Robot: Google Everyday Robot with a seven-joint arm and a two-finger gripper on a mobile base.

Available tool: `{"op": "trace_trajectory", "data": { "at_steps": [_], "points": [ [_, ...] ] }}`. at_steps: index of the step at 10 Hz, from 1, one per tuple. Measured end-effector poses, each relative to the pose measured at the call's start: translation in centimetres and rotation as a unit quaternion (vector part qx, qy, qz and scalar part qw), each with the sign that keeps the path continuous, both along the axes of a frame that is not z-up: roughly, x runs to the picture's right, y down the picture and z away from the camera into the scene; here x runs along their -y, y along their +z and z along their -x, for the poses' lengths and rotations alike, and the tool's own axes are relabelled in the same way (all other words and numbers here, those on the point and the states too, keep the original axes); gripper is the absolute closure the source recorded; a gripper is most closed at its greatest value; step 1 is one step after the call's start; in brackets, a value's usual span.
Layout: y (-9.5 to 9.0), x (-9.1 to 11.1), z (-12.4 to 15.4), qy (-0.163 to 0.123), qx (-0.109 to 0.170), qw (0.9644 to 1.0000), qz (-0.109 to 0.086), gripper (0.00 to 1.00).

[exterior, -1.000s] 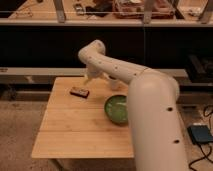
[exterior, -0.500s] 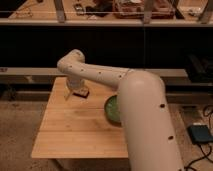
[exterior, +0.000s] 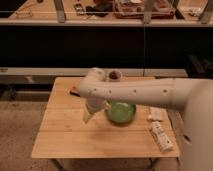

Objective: Move the arm in a circular motion

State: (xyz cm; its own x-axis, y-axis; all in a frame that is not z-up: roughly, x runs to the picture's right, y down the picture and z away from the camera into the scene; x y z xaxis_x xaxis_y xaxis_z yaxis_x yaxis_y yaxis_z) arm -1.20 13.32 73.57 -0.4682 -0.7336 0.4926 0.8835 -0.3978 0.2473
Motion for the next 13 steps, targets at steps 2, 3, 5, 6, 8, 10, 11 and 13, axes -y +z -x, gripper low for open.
{"op": "trace_trajectory", "data": {
  "at_steps": [2, 3, 5, 6, 8, 10, 11, 13],
  "points": [
    [-3.2, -2.7, -9.0, 0.067, -0.082, 0.9943, -0.016, 0.20],
    [-4.6, -3.2, -13.4, 0.105, -0.125, 0.9862, -0.028, 0.20],
    [-6.0, -2.6, -19.1, 0.163, -0.181, 0.9687, -0.048, 0.20],
    [-6.3, -1.5, -21.9, 0.197, -0.206, 0.9566, -0.060, 0.20],
    [-5.2, 2.6, -25.2, 0.254, -0.234, 0.9349, -0.083, 0.20],
    [-1.9, 8.2, -24.5, 0.279, -0.230, 0.9269, -0.101, 0.20],
    [0.0, 10.8, -22.8, 0.280, -0.220, 0.9282, -0.107, 0.20],
    [5.7, 16.4, -14.6, 0.247, -0.174, 0.9468, -0.112, 0.20]
  ]
}}
